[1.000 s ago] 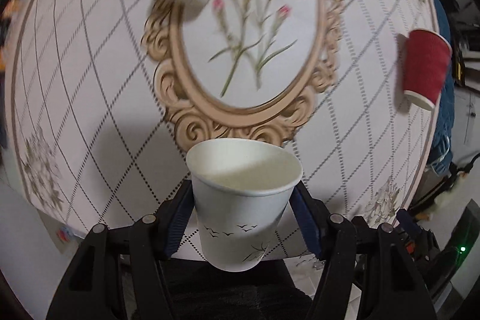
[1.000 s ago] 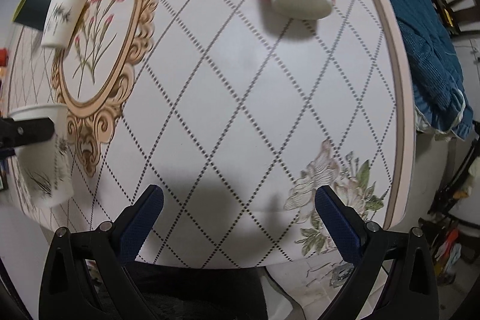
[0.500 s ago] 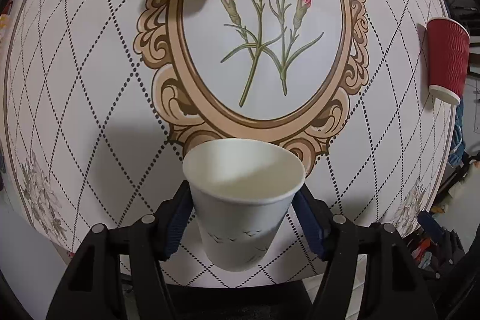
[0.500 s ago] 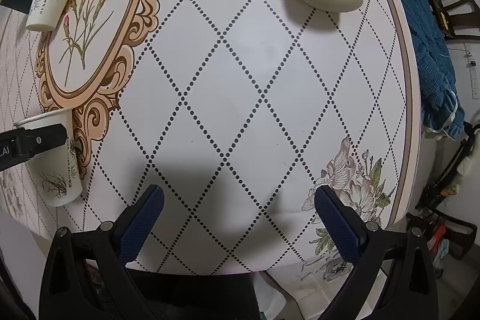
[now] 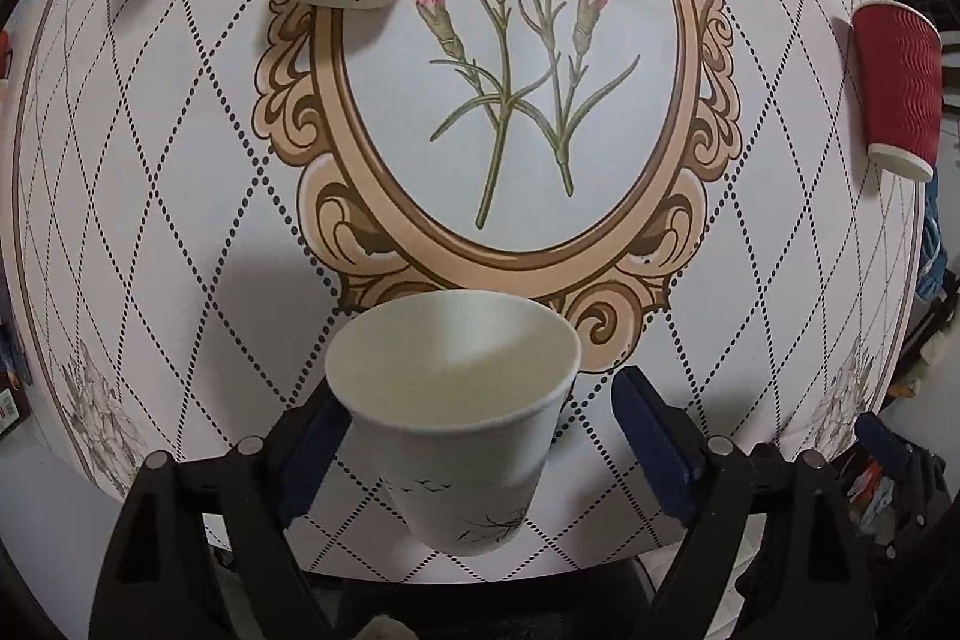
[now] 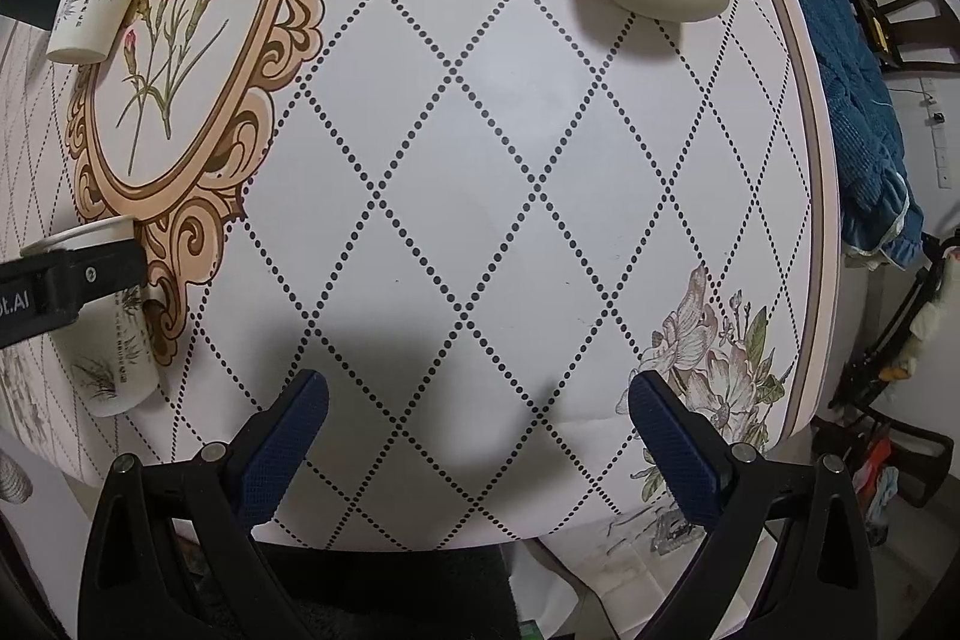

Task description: Flip cup upside down

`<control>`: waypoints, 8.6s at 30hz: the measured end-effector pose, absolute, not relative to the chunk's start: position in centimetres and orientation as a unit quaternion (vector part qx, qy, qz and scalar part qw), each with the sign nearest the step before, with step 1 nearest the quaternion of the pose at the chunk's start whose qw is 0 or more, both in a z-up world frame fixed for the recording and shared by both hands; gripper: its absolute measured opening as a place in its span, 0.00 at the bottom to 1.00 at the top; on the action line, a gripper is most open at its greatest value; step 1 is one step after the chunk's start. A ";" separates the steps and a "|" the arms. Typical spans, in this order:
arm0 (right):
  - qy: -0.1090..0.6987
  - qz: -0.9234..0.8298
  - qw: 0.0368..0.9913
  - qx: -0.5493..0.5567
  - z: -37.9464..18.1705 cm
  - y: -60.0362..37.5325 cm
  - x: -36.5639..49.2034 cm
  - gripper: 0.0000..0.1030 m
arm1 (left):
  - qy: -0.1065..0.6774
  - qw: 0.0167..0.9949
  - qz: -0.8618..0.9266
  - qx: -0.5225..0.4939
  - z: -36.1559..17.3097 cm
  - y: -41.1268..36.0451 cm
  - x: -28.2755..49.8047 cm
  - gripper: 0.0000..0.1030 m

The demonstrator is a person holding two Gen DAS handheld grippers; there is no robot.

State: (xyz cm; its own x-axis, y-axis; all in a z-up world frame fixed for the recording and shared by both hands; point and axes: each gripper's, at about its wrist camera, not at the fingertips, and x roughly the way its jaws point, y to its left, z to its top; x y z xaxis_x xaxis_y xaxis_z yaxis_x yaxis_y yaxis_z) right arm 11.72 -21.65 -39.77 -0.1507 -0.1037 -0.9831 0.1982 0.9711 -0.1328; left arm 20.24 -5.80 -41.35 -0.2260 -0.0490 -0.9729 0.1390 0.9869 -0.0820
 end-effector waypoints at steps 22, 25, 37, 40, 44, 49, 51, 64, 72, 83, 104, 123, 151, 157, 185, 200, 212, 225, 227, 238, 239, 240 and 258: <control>0.719 -0.084 0.688 0.056 -33.8 -20.3 11.2 0.99 | 0.707 0.702 -0.071 0.053 -30.5 -1.8 17.9 0.84; 0.702 -0.075 0.706 0.059 -31.1 -19.6 10.2 0.99 | 0.685 0.722 -0.064 0.069 -27.9 -0.7 16.3 0.84; 0.642 -0.036 0.761 0.088 -21.8 -15.0 5.9 0.99 | 0.650 0.756 -0.052 0.049 -21.6 5.1 10.6 0.84; 0.630 -0.034 0.770 0.093 -20.2 -14.0 5.1 0.99 | 0.642 0.764 -0.056 0.047 -20.3 6.2 9.8 0.84; 0.617 -0.036 0.780 0.097 -18.6 -12.6 4.2 0.99 | 0.635 0.769 -0.059 0.044 -19.3 7.7 9.1 0.84; 0.611 -0.036 0.785 0.094 -18.0 -11.0 4.2 0.99 | 0.623 0.779 -0.054 0.042 -19.1 9.2 9.1 0.84; 0.613 -0.032 0.783 0.095 -18.1 -10.5 4.4 0.99 | 0.624 0.779 -0.047 0.038 -19.4 9.8 9.4 0.84; 0.600 0.090 0.774 -0.181 -20.8 -6.3 12.0 0.99 | 0.640 0.766 0.059 -0.009 -24.9 14.1 12.7 0.99; 0.487 0.258 0.591 -0.589 -29.6 -0.8 10.8 0.99 | 0.678 0.724 0.120 -0.043 -30.7 15.3 12.6 0.99; 0.075 0.436 0.202 -0.874 -40.0 -5.0 2.1 0.99 | 0.708 0.682 0.163 -0.088 -36.5 16.1 11.2 0.99; -0.030 0.450 0.073 -0.889 -46.3 -5.9 5.1 0.78 | 0.713 0.671 0.172 -0.107 -38.8 16.5 10.9 0.99; 0.152 0.434 0.208 -0.863 -46.2 0.5 6.5 0.64 | 0.712 0.674 0.173 -0.092 -37.7 16.2 11.4 0.99; 0.709 0.245 0.448 -0.487 -44.1 0.5 19.4 0.64 | 0.694 0.710 0.121 -0.025 -34.6 12.8 14.6 0.99; 0.778 0.217 0.451 -0.380 -44.4 -1.8 20.1 0.64 | 0.694 0.711 0.112 -0.017 -34.7 12.1 14.9 0.99; 0.840 0.132 0.484 -0.207 -45.0 -8.2 26.1 0.69 | 0.704 0.703 0.102 -0.007 -35.8 11.5 14.9 0.99; 0.739 0.125 0.646 -0.144 -36.3 -10.5 26.0 0.61 | 0.705 0.703 0.088 0.001 -35.7 10.5 15.4 0.99; 0.521 0.090 0.849 -0.027 -33.0 -12.8 22.3 0.61 | 0.709 0.702 0.069 0.023 -35.9 8.6 16.0 0.99; 0.512 0.072 0.854 -0.056 -35.8 -10.5 17.8 0.62 | 0.695 0.717 0.038 0.043 -35.4 6.6 15.7 0.99; 0.518 0.066 0.851 -0.049 -35.8 -10.6 17.5 0.62 | 0.691 0.721 0.029 0.044 -35.2 6.3 15.6 0.99; 0.556 -0.022 0.829 0.049 -30.7 -13.8 12.7 0.94 | 0.647 0.760 -0.020 0.057 -30.6 4.1 13.7 0.99; 0.557 -0.032 0.828 0.050 -30.1 -14.0 12.1 0.94 | 0.642 0.765 -0.023 0.054 -29.9 3.9 13.5 0.99; 0.556 -0.046 0.828 0.048 -29.3 -14.3 11.4 0.95 | 0.636 0.769 -0.026 0.053 -29.3 3.7 13.3 0.99; 0.512 -0.084 0.853 0.048 -17.9 -18.5 3.1 0.95 | 0.543 0.838 -0.027 0.047 -17.8 0.9 7.4 0.99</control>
State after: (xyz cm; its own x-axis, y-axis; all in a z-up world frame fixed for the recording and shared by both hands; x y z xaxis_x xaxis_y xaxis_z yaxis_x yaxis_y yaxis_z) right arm 3.05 -18.46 -17.92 0.4612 -0.0939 -0.8823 0.1930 0.9812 -0.0036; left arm 7.41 0.91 -17.79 0.4083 0.0059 -0.9128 0.0972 0.9940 0.0499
